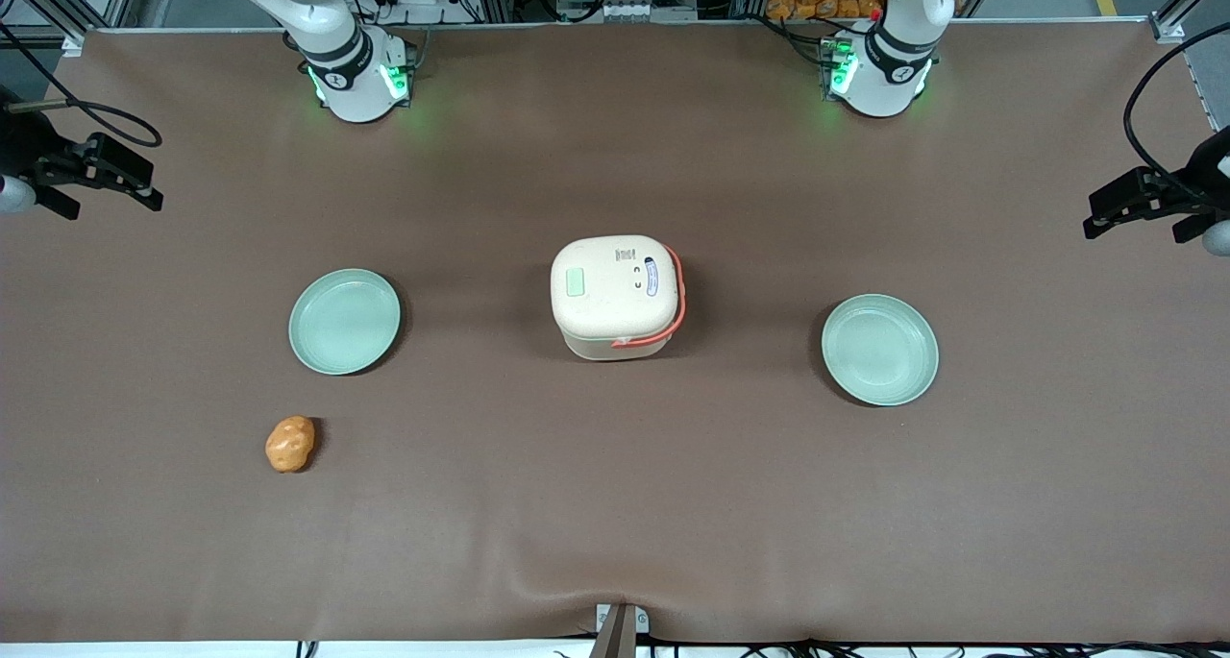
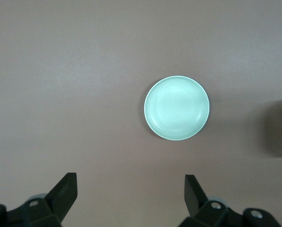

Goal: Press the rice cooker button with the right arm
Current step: 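Move the right gripper over the cream rice cooker's green button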

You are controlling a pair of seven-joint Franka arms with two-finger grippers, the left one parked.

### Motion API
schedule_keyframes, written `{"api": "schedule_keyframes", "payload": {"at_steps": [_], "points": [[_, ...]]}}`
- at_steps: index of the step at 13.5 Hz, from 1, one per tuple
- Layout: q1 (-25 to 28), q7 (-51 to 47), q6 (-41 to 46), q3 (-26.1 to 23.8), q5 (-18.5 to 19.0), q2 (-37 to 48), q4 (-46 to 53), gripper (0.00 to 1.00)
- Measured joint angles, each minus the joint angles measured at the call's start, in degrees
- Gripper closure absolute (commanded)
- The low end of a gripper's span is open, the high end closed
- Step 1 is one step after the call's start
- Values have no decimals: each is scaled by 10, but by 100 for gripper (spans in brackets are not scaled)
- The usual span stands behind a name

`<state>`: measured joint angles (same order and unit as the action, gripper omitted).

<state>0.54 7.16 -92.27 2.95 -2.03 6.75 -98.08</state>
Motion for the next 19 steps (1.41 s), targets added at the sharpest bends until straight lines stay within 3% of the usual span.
{"api": "schedule_keyframes", "payload": {"at_steps": [8, 10, 12, 14, 17, 19], "points": [[19, 1, -1, -5, -1, -4, -1, 0], [65, -1, -11, -9, -6, -22, 0, 0], [145, -24, -32, -13, -10, -54, 9, 0], [230, -114, -71, -16, -9, -96, 31, 0], [313, -203, -120, -16, -9, -152, 58, 40], [352, -261, -146, -16, -8, -184, 66, 59]]}}
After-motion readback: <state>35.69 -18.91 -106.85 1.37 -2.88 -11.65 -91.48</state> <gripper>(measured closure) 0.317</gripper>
